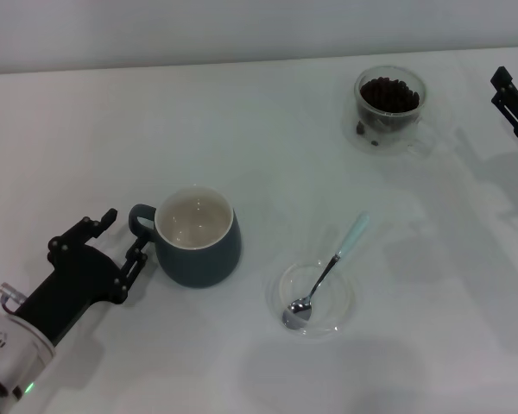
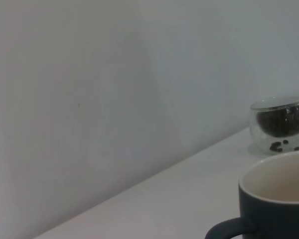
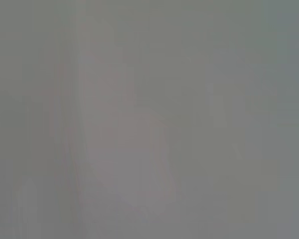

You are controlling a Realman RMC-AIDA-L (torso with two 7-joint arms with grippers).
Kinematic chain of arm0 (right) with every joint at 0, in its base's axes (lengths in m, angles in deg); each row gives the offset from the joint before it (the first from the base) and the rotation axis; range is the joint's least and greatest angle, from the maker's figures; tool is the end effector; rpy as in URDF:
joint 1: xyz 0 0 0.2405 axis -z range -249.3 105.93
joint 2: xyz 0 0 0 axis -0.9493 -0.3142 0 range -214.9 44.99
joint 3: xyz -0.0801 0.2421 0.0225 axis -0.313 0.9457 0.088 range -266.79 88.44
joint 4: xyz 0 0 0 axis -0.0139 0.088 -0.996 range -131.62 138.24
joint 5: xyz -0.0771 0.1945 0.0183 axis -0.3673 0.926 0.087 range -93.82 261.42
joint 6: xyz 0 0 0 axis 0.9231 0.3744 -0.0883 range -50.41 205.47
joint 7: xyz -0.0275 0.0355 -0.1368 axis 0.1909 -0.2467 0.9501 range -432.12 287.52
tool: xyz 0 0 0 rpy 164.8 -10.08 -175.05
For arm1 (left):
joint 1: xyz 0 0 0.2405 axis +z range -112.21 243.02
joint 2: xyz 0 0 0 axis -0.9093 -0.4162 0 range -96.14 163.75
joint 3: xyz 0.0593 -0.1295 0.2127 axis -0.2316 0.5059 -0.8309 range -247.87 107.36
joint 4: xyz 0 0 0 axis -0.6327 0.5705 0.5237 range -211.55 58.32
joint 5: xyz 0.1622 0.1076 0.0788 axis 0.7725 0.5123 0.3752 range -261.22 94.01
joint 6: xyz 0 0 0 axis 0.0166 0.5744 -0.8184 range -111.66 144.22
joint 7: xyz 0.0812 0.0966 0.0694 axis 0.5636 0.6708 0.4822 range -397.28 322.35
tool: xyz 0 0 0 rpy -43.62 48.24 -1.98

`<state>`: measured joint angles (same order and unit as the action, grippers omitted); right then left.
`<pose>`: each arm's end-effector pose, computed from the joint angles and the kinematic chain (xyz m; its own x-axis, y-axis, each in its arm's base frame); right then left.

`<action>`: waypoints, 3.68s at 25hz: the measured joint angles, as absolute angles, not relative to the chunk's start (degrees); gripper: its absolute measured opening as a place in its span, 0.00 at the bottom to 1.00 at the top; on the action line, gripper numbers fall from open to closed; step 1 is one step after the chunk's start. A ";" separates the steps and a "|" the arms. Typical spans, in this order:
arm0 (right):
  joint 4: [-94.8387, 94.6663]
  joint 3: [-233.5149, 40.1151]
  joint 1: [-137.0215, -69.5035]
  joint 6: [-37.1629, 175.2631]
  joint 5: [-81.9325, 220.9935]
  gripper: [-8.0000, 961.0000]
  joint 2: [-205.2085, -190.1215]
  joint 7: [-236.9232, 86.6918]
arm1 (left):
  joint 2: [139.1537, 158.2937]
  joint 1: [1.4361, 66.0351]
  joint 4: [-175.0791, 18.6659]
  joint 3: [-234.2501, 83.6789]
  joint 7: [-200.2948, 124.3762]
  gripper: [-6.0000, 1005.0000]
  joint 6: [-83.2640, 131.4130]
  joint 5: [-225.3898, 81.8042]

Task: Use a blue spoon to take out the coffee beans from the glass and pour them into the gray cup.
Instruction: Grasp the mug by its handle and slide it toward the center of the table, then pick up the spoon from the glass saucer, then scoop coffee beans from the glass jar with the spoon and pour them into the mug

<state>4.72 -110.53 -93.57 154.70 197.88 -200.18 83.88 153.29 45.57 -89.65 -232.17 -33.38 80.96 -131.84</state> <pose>0.3681 0.2966 0.0287 0.6393 0.0503 -0.7673 -0.7539 -0.1554 -0.6383 -0.3133 0.2593 -0.1004 0.8983 -0.0092 0.4392 0.3518 -0.5839 -0.7317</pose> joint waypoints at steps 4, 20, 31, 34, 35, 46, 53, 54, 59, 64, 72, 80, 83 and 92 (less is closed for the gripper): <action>4.71 -110.53 -93.54 154.88 197.87 0.87 -200.18 83.88 | 153.27 46.38 -89.77 -232.10 -33.37 0.42 81.80 -132.00; -2.43 -115.39 -87.78 153.97 193.45 0.87 -199.17 53.03 | 153.29 58.24 -90.48 -231.80 -36.98 0.87 99.81 -155.42; -9.30 -124.43 -85.84 153.40 173.97 0.87 -197.44 23.80 | 152.99 56.78 -88.28 -231.80 -44.66 0.87 100.35 -164.76; -9.18 -125.20 -86.91 153.29 171.81 0.87 -198.74 21.80 | 152.99 56.34 -88.26 -231.80 -44.67 0.87 100.24 -164.76; -8.87 -125.60 -87.30 153.30 171.50 0.87 -199.03 21.61 | 152.99 56.23 -88.25 -231.80 -44.68 0.87 100.24 -164.75; -3.87 -129.74 -92.01 152.83 170.98 0.87 -200.06 21.92 | 153.00 54.74 -88.21 -232.22 -44.74 0.87 100.12 -164.51; -2.67 -132.36 -94.74 151.61 171.01 0.81 -200.21 21.84 | 152.99 54.25 -88.16 -232.24 -44.76 0.87 100.04 -164.48; -2.67 -132.60 -94.93 151.44 171.00 0.79 -200.22 21.79 | 152.99 54.20 -87.83 -232.24 -44.76 0.87 100.03 -164.48; -2.66 -132.90 -95.52 150.89 171.03 0.70 -200.28 21.74 | 152.98 54.09 -87.60 -232.21 -44.76 0.87 100.03 -164.49; -2.66 -132.88 -95.54 150.90 171.00 0.64 -200.27 21.68 | 152.98 54.05 -87.53 -231.91 -44.76 0.87 100.03 -164.73; -3.15 -132.40 -95.20 151.62 171.57 0.40 -200.18 21.39 | 152.98 53.98 -87.43 -231.80 -44.76 0.87 100.04 -164.87; -4.13 -132.00 -94.97 155.04 172.92 0.19 -199.83 19.64 | 152.98 54.01 -87.08 -231.79 -44.76 0.87 100.03 -164.90; -4.28 -131.57 -94.90 156.81 174.49 0.18 -199.69 19.08 | 152.98 54.10 -86.91 -231.80 -44.76 0.87 100.02 -164.90; -7.07 -131.51 -94.74 158.73 184.46 0.16 -199.84 18.72 | 152.98 54.23 -86.90 -231.80 -44.76 0.87 99.95 -164.90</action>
